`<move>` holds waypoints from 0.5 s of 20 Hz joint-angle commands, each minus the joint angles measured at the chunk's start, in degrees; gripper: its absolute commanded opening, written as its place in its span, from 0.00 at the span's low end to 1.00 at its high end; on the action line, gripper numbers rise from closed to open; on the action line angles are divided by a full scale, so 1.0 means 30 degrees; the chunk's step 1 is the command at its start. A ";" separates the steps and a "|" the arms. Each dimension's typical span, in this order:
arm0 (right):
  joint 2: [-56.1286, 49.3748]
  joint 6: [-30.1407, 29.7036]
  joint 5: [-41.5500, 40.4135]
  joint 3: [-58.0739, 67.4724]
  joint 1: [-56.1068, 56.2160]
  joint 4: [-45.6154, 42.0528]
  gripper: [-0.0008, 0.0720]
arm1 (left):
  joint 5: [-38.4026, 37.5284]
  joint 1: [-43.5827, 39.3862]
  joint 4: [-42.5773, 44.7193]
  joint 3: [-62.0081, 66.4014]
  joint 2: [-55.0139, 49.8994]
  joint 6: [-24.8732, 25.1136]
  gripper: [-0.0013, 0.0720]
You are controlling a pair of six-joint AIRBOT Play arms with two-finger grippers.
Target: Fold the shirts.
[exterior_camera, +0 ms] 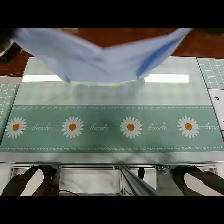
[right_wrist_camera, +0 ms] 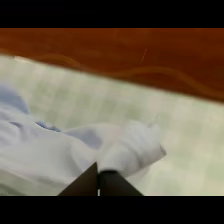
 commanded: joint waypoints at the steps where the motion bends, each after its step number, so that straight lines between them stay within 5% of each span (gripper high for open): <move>1: 0.3162 0.0466 -0.0226 0.3257 -0.0087 -0.2404 0.04 | 0.1654 0.0350 0.1479 0.6207 0.1989 0.0015 0.06; 10: 0.9471 0.1290 0.2084 0.3235 -0.0087 -0.6171 0.04 | 0.2106 0.1647 1.1846 1.0098 0.7264 -0.5100 0.06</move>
